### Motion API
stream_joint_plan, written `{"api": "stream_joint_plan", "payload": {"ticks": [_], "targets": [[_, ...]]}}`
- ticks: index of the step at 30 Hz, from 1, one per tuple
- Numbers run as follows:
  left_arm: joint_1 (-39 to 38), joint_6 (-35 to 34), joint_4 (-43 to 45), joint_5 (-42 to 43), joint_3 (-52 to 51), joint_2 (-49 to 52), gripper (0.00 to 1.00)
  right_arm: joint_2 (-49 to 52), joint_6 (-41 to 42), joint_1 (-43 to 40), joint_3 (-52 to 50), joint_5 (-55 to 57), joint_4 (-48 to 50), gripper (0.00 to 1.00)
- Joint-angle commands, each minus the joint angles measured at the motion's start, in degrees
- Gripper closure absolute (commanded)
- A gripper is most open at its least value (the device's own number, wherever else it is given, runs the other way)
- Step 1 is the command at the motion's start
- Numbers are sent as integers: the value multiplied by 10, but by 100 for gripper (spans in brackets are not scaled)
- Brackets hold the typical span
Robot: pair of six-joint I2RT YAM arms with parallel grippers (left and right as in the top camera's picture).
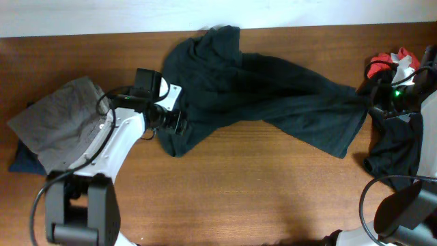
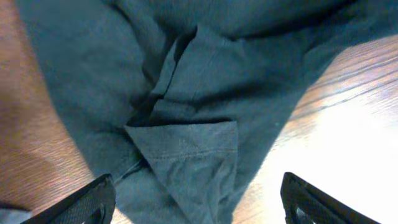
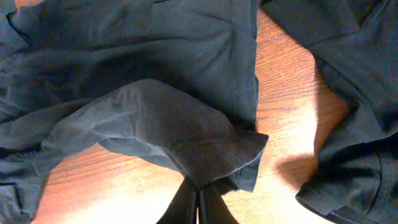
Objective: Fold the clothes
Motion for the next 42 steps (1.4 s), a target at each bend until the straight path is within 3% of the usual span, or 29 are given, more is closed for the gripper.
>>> {"api": "stream_joint_plan", "payload": {"ticks": [1, 2, 4, 7, 9, 10, 14, 21, 30, 38, 42], "targets": [[-5, 19, 3, -7, -8, 41, 16, 0, -8, 3, 3, -6, 0, 95], [-7, 22, 3, -7, -8, 50, 17, 0, -8, 3, 3, -5, 0, 95], [-10, 22, 5, -6, -8, 68, 34, 0, -7, 3, 3, -6, 0, 96], [-12, 22, 8, -7, -7, 76, 64, 0, -7, 3, 3, -6, -2, 95], [-12, 22, 3, -7, -2, 71, 96, 0, -7, 3, 3, -6, -2, 96], [-12, 21, -8, -7, 6, 67, 100, 0, -7, 3, 3, -6, -2, 96], [-6, 10, -66, -24, 63, 30, 100, 0, -7, 3, 3, -5, -3, 96], [44, 5, -158, -139, 171, -78, 100, 0, -8, 3, 3, -5, -3, 95], [83, 5, -248, -155, 171, -102, 100, 0, -7, 3, 3, -5, -7, 95], [84, 4, -259, -157, 171, -102, 99, 0, -8, 3, 3, -5, -23, 95], [83, 4, -303, -156, 171, -101, 92, 0, -8, 3, 3, -5, -38, 95]]}}
